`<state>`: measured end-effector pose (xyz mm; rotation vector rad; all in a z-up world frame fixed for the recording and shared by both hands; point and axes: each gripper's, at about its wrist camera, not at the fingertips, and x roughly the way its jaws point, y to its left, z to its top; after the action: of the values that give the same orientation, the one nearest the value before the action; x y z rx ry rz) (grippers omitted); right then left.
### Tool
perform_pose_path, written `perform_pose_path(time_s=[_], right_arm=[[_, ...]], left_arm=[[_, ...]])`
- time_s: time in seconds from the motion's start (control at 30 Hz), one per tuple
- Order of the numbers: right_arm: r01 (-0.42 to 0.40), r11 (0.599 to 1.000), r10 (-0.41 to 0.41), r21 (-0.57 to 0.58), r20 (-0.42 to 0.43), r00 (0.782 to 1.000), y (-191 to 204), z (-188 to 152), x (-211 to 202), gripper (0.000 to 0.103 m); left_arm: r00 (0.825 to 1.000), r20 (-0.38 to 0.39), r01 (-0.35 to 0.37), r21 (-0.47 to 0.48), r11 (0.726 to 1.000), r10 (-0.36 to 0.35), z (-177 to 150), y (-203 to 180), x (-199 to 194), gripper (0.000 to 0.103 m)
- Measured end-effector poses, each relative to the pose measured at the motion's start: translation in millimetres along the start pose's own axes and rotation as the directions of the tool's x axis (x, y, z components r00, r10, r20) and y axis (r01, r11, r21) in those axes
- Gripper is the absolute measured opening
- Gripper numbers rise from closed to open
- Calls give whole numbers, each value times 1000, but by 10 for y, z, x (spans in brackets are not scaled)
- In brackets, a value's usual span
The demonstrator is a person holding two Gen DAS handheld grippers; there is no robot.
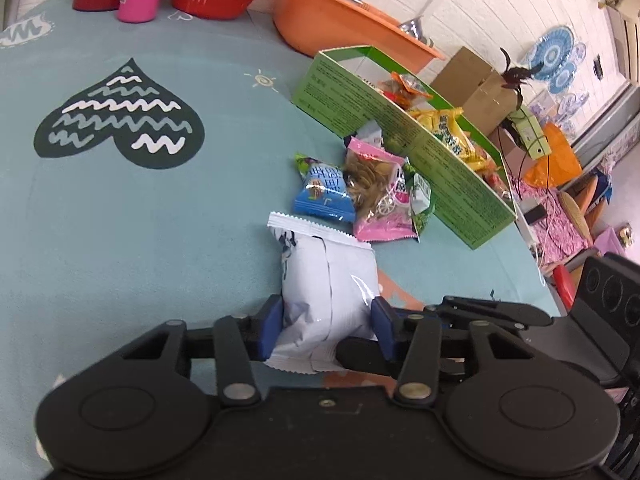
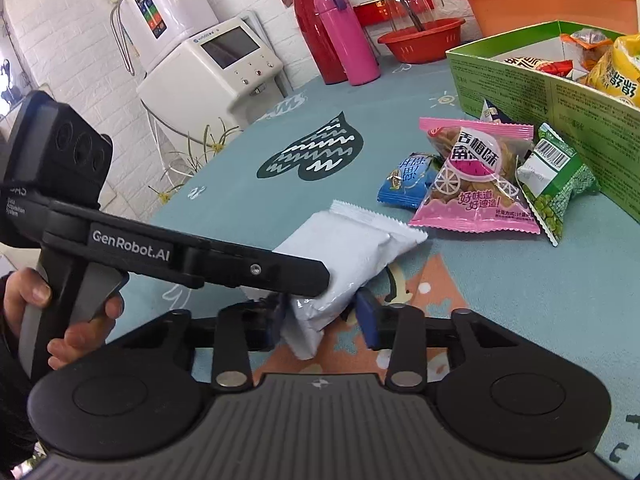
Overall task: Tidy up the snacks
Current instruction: 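Carry the white packet into the green box and open the left gripper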
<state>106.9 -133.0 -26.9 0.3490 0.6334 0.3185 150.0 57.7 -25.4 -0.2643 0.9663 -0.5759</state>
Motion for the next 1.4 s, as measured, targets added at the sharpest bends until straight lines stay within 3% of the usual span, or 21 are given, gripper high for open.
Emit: perform_pose_path(time_s=[0.07,0.23,0.43,0.73,1.0,1.03,1.07,1.1,1.2,1.23,1.33,1.4], right_arm=[[9,1000,-9,-20,10,1000,11,7,-53,50],[49,997,-43,-54,93,995,-13,137,-282,48],[106,992,-90,-62,224,971,-202,432,-590,47],[220,974,-190,-50,346,919,-686,822,-727,46],[306,951,-269,-43,375,887,-1032,980,-616,44],[326,944,-283,-52,378,882,-1047,983,-580,44],[355,933,-305,-67,381,873,-1061,989,-532,45],[392,916,-334,-84,383,861,-1067,989,-480,47],[481,865,-405,-146,362,839,-1070,950,-359,55],[482,861,-402,-164,360,842,-1067,920,-357,60],[477,858,-388,-191,368,845,-1025,831,-412,89],[485,854,-391,-187,383,837,-957,793,-493,92]], left_arm=[[1000,13,5,5,1000,-5,28,-49,-18,60],[997,72,32,58,998,-36,259,-321,-74,60],[987,141,58,141,988,-78,642,-718,-2,60],[973,171,125,171,977,-154,1239,-998,505,60],[977,165,108,181,978,-138,1545,-1064,931,60],[977,166,102,192,976,-134,1571,-1058,984,71],[978,169,87,197,977,-121,1583,-1051,1020,81],[982,165,61,195,979,-94,1591,-1037,1063,103],[984,175,2,184,983,-35,1536,-980,1072,103],[985,171,1,190,982,-34,1511,-966,1060,103],[986,166,-17,185,983,-15,1460,-934,1002,103],[985,170,-22,184,983,-10,1416,-945,911,103]])
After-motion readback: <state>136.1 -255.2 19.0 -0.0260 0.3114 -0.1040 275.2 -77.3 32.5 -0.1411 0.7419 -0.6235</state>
